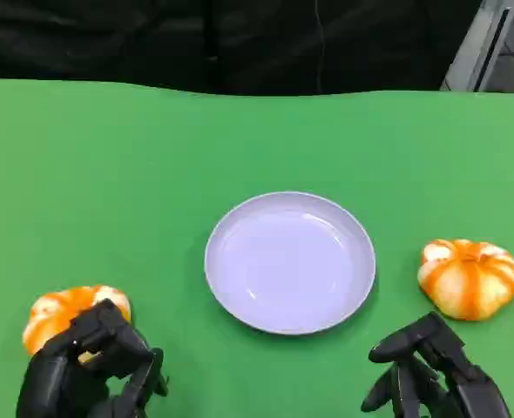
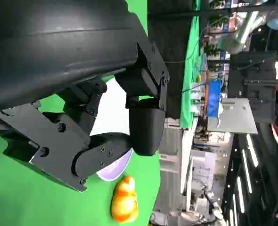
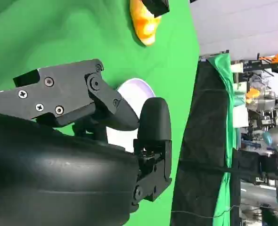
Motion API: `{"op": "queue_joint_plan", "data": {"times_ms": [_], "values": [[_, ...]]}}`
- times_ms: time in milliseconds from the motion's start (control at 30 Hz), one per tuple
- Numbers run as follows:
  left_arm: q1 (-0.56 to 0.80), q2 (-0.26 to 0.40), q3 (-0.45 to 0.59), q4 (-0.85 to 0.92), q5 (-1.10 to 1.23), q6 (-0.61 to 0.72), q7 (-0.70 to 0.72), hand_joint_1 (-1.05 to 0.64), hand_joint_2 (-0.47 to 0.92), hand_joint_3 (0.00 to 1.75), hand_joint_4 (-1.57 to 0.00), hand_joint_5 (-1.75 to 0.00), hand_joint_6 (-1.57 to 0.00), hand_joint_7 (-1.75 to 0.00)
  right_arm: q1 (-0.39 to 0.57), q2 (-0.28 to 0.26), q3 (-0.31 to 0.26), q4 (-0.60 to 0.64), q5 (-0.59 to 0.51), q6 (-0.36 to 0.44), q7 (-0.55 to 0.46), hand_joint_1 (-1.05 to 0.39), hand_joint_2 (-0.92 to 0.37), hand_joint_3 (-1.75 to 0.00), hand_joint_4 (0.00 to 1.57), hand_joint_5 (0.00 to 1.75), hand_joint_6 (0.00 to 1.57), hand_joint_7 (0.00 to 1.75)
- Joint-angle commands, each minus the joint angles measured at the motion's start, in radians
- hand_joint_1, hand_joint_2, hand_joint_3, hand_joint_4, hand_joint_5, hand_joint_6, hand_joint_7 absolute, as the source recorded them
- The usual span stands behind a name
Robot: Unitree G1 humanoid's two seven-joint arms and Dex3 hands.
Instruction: Grasp the bread from the table and place it into the plate.
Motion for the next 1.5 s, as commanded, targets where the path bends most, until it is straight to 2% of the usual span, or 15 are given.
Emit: {"op": "queue_joint_plan", "data": {"times_ms": [33, 400, 533, 600, 633, 667, 700, 800, 900, 1000, 1200, 1300, 1500], "values": [[0.001, 0.008, 0.009, -0.019, -0.018, 0.021, -0.015, -0.15, 0.66, 0.85, -0.78, -1.54, -0.77, -1.35, 0.000, -0.013, -0.004, -0.001, -0.001, -0.002, 0.000, -0.26, -0.92, -1.00, 0.41, 1.75, 0.17, 1.75], [0.002, 0.005, 0.016, -0.033, -0.018, 0.042, -0.019, -0.14, 0.70, 0.79, -0.78, -1.54, -0.77, -1.34, 0.000, -0.011, -0.004, 0.001, 0.008, -0.002, 0.002, -0.27, -0.92, -1.00, 0.41, 1.75, 0.17, 1.75], [-0.004, 0.001, 0.022, -0.019, 0.016, -0.004, -0.001, -0.12, 0.73, 0.76, -0.80, -1.41, -0.79, -1.23, -0.002, -0.011, -0.003, 0.007, 0.005, -0.010, 0.002, -0.27, -0.92, -0.99, 0.40, 1.75, 0.17, 1.75], [-0.005, 0.005, 0.031, -0.012, 0.104, -0.055, 0.052, -0.15, 0.81, 0.51, -0.78, -1.12, -0.83, -0.81, -0.004, -0.012, -0.001, 0.011, 0.000, -0.014, 0.002, -0.27, -0.92, -1.00, 0.40, 1.75, 0.16, 1.75], [-0.005, 0.014, 0.035, -0.014, 0.165, -0.082, 0.086, -0.21, 0.87, 0.32, -0.77, -0.90, -0.85, -0.52, -0.004, -0.012, -0.001, 0.013, -0.002, -0.015, 0.001, -0.27, -0.92, -1.00, 0.40, 1.75, 0.16, 1.75], [-0.004, 0.020, 0.036, -0.016, 0.206, -0.097, 0.109, -0.23, 0.90, 0.24, -0.75, -0.77, -0.84, -0.34, -0.005, -0.012, -0.001, 0.014, -0.004, -0.014, 0.000, -0.27, -0.92, -1.00, 0.40, 1.75, 0.16, 1.75], [-0.006, 0.032, 0.039, -0.015, 0.266, -0.119, 0.140, -0.25, 0.91, 0.20, -0.72, -0.67, -0.82, -0.21, -0.006, -0.012, 0.000, 0.016, -0.006, -0.015, -0.001, -0.27, -0.92, -1.00, 0.40, 1.75, 0.16, 1.75], [-0.020, 0.074, 0.047, -0.008, 0.433, -0.172, 0.230, -0.32, 0.92, 0.21, -0.58, -0.52, -0.70, -0.06, -0.010, -0.012, 0.002, 0.020, -0.013, -0.019, -0.004, -0.27, -0.92, -1.01, 0.40, 1.75, 0.16, 1.75], [-0.028, 0.107, 0.049, -0.018, 0.568, -0.177, 0.319, -0.37, 0.92, 0.21, -0.51, -0.45, -0.65, -0.02, -0.011, -0.010, 0.003, 0.022, -0.007, -0.017, -0.001, -0.27, -0.92, -1.01, 0.40, 1.75, 0.16, 1.75], [-0.024, 0.138, 0.049, -0.069, 0.702, -0.122, 0.396, -0.44, 0.92, 0.20, -0.43, -0.40, -0.58, 0.00, -0.011, -0.008, 0.005, 0.023, -0.002, -0.017, 0.001, -0.28, -0.92, -1.01, 0.40, 1.75, 0.16, 1.75], [-0.013, 0.202, 0.036, -0.170, 1.039, 0.003, 0.592, -0.48, 0.92, 0.16, -0.34, -0.32, -0.49, 0.00, -0.012, -0.006, 0.008, 0.025, -0.004, -0.015, -0.003, -0.27, -0.92, -1.02, 0.40, 1.75, 0.16, 1.75], [-0.005, 0.217, 0.015, -0.206, 1.101, 0.062, 0.625, -0.49, 0.92, 0.16, -0.30, -0.29, -0.46, 0.00, -0.011, -0.006, 0.008, 0.021, -0.002, -0.009, -0.004, -0.28, -0.92, -1.02, 0.40, 1.75, 0.16, 1.75], [-0.006, 0.305, -0.051, -0.310, 1.375, 0.258, 0.623, -0.45, 0.92, 0.13, -0.24, -0.23, -0.43, 0.00, -0.009, 0.000, 0.013, 0.015, -0.008, -0.008, -0.012, -0.26, -0.92, -1.02, 0.40, 1.75, 0.17, 1.75]]}}
